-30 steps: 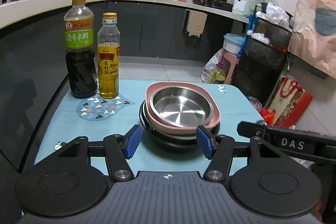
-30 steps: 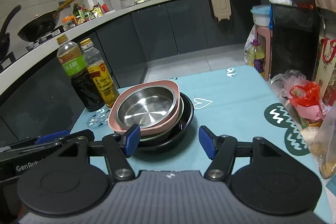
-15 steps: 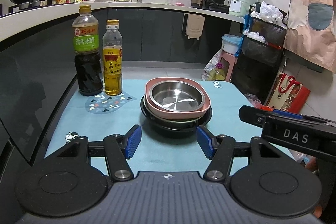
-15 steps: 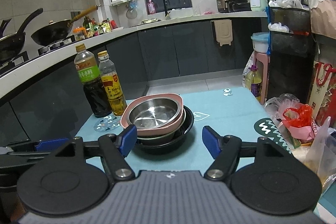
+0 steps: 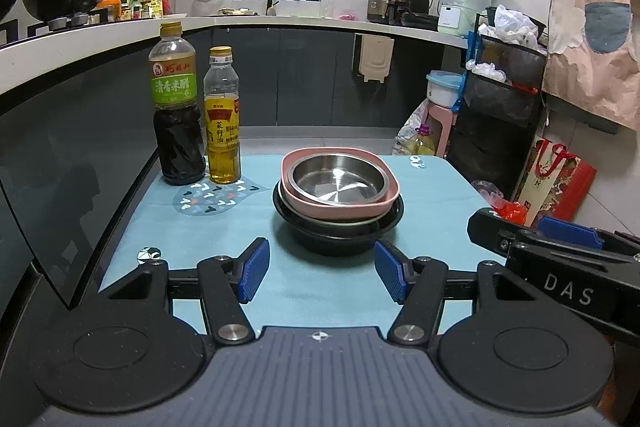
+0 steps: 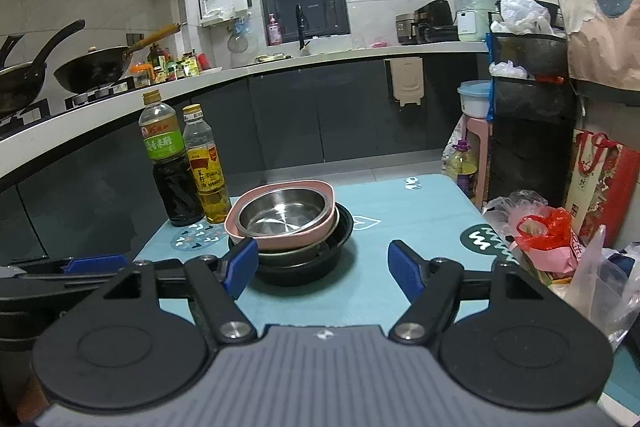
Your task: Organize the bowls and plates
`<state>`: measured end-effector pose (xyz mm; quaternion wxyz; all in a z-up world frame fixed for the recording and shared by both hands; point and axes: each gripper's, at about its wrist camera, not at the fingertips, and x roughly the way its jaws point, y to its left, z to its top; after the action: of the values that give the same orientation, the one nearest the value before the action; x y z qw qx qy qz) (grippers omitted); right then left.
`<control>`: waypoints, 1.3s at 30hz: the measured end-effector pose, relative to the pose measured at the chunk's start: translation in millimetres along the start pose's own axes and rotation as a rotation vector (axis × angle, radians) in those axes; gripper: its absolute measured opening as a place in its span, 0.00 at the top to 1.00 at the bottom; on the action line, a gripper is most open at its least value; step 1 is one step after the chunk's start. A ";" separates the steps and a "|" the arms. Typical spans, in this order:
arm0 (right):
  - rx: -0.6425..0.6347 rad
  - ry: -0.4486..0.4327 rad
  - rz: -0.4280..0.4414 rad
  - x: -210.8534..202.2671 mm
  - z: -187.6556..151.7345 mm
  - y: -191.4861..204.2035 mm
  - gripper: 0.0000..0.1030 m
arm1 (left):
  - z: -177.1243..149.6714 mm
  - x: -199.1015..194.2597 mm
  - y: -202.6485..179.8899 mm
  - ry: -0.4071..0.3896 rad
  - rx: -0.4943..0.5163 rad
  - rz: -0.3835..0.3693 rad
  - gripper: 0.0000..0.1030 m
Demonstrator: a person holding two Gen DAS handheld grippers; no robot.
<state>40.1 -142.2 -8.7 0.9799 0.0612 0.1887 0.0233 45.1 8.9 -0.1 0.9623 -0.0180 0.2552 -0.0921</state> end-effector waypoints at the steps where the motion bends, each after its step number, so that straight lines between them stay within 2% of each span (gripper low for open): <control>1: -0.002 -0.003 -0.004 -1.3 -0.6 0.8 0.46 | -1.2 -0.2 -0.5 0.002 0.005 0.000 0.46; 14: 0.003 -0.013 -0.005 -8.9 -4.2 4.5 0.46 | -11.5 -5.3 6.3 0.016 -0.027 0.032 0.46; 33: -0.004 0.000 0.000 -11.4 -9.0 10.7 0.46 | -13.6 -12.4 4.7 0.008 -0.022 0.063 0.46; 39: -0.005 0.012 0.002 -10.0 -10.6 10.3 0.46 | -14.1 -11.9 3.5 0.026 -0.021 0.061 0.46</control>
<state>26.7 -131.5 -13.4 0.9789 0.0588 0.1943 0.0249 28.5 14.8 -6.9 0.9611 -0.0192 0.2690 -0.0601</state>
